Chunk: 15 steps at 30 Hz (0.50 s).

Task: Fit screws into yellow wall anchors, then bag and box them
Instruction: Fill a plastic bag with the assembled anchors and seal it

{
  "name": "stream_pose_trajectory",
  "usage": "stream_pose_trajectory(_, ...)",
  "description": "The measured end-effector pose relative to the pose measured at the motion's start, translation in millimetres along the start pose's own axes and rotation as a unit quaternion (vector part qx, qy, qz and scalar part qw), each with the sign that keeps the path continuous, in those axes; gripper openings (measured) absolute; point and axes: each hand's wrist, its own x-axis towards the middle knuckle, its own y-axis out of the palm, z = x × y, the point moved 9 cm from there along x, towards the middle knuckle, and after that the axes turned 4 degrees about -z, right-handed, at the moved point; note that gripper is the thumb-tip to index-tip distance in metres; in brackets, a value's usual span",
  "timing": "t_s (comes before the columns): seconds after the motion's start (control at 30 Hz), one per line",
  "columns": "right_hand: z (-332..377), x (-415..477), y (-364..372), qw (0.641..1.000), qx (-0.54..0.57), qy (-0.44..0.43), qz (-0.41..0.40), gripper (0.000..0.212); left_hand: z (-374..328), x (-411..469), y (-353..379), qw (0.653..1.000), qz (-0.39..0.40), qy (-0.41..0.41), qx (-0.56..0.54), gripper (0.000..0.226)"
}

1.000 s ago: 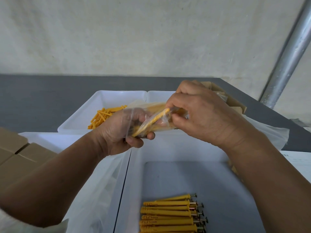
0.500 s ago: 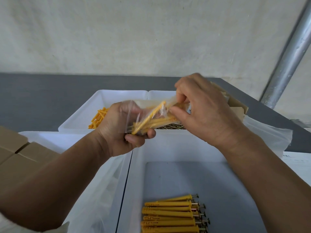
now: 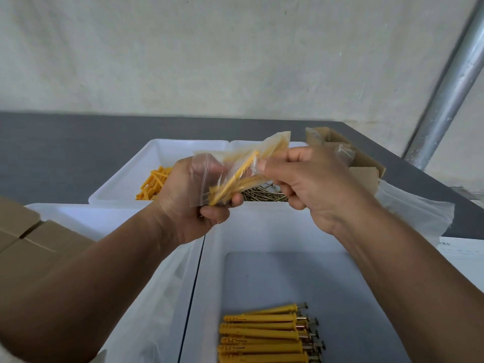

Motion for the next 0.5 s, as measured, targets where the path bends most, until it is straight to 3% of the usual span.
stream_pose_trajectory(0.1, -3, -1, 1, 1.0, -0.004, 0.023, 0.009, 0.025, 0, 0, 0, 1.0, -0.013, 0.012, 0.006, 0.054)
stream_pose_trajectory(0.3, -2, -3, 10, 0.994, 0.062, 0.048, 0.072, 0.019, -3, 1, -7, 0.998, -0.058, 0.026, 0.031, 0.033)
stream_pose_trajectory(0.5, -2, -5, 11, 0.991, 0.081, 0.054, 0.093, 0.033, -1, 1, 2, 0.998, -0.001, 0.014, 0.067, 0.034)
